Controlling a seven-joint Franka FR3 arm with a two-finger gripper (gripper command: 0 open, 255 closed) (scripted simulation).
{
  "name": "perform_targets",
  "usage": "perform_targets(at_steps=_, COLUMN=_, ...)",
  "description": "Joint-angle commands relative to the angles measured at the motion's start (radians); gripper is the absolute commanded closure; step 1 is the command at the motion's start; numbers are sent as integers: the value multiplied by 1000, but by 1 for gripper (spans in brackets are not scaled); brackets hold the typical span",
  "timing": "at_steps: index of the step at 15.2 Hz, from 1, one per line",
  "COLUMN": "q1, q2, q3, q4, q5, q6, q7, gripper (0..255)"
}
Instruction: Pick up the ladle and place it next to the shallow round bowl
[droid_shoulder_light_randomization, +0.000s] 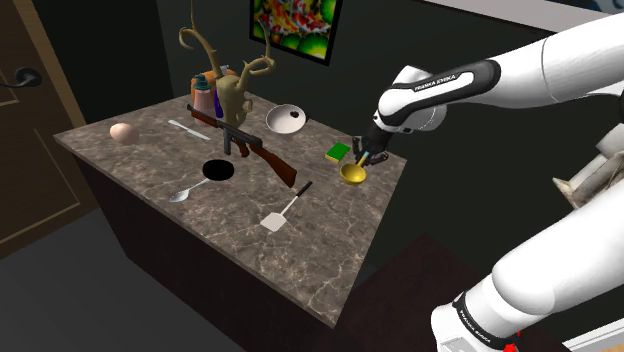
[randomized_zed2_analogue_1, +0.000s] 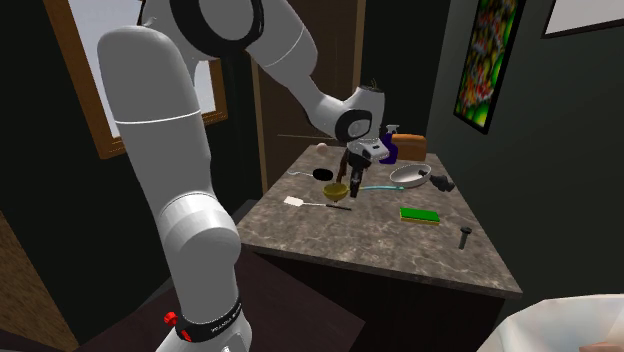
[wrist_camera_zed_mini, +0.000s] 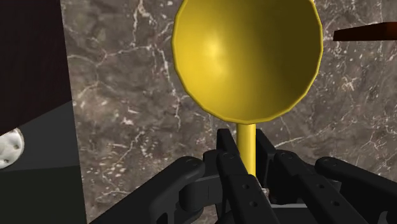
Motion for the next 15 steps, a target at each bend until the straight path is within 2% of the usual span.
perform_targets(at_steps=1, q1=-1, q2=-14, q3=-1, q4=16, q5=-5, q6=-31, q7=6, gripper=255)
perform_targets(at_steps=5, q1=-3, q2=-42, q3=-3, q4=39, q5=-11, q6=-81, q7=15, gripper=255)
perform_targets(at_steps=15, q1=-6, q2=335, q3=-13, q4=526, q5=-79, q6=-189, q7=54, gripper=255)
